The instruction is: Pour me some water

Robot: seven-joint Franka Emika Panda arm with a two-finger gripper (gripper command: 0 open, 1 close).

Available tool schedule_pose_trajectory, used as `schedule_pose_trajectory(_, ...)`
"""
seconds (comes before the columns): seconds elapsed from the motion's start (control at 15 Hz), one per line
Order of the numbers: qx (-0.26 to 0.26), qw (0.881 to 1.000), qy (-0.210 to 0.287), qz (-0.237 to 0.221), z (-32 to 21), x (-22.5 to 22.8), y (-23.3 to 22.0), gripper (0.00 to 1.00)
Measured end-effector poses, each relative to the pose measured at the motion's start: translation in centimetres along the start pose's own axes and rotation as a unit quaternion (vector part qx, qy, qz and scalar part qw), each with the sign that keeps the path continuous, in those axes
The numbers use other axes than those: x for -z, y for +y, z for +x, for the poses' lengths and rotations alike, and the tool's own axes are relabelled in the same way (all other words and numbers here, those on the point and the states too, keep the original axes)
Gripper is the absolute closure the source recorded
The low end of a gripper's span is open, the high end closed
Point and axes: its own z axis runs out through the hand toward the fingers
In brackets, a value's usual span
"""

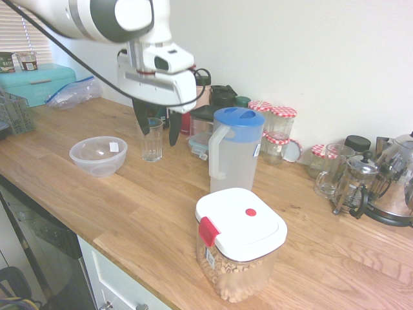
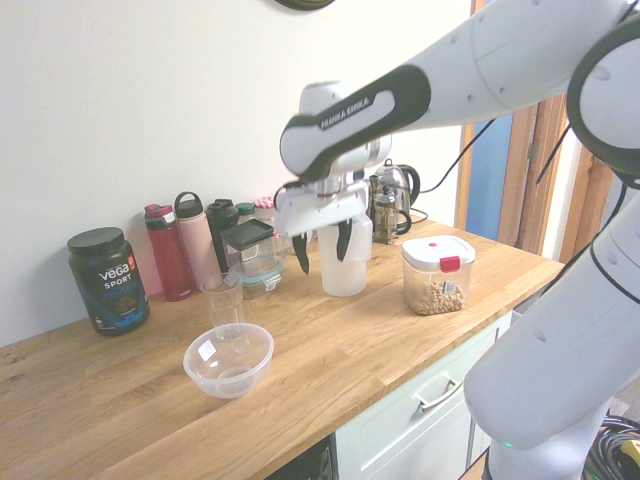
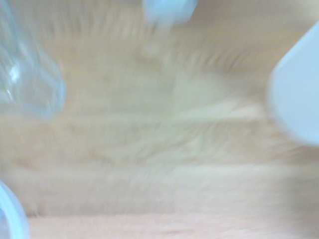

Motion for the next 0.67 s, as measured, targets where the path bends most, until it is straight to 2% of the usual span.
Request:
schedule_pose_trajectory(0.13,-0.020,1.000,0.014,0.001,2.0,3.1,1.3,0.00)
schedule_pose_trajectory(0.27,-0.046,0.999,0.012,-0.005,4.2,4.2,3.2,0.00)
schedule_pose_trajectory(0.47,-0.076,0.997,0.002,-0.023,7.0,3.2,5.9,0.00)
schedule_pose_trajectory(0.67,-0.060,0.997,0.007,-0.049,8.8,1.0,6.6,0.00)
